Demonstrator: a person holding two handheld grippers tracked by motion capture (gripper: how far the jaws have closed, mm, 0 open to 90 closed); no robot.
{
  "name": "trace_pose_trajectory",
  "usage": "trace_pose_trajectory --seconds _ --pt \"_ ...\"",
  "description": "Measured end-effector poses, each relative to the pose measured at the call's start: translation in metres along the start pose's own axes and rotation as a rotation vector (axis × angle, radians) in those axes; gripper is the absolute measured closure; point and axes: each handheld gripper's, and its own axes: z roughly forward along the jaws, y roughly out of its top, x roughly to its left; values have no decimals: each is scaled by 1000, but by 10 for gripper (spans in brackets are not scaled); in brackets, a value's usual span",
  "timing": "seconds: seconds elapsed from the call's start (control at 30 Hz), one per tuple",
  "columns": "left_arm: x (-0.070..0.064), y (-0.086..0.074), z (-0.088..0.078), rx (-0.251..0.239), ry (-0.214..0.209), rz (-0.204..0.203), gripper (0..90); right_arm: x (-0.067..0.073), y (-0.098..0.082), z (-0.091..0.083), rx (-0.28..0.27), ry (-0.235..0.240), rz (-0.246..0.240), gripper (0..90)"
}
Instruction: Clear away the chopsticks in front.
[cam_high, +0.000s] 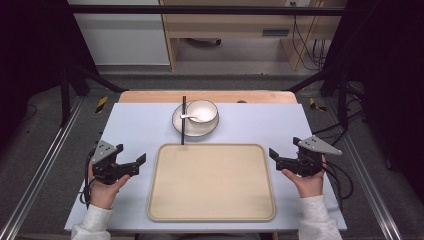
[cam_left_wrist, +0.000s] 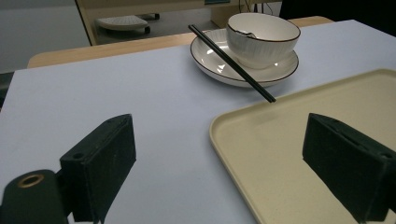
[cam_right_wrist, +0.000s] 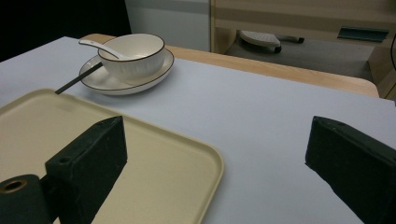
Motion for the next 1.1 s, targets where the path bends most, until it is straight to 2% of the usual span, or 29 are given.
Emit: trace_pose_trajectory --seconds 0.3,0.67,0.77,1.1 --pt "-2 5 1 -2 -6 5 101 -1 1 0 1 -10 -1 55" --pt "-15 27 7 -25 -28 33 106 -3 2 -2 -4 -21 5 55" --pt "-21 36 11 -39 -39 43 108 -3 2 -2 -6 -23 6 54" --pt "-33 67 29 -80 -57 37 124 -4 3 -1 -1 -22 6 53"
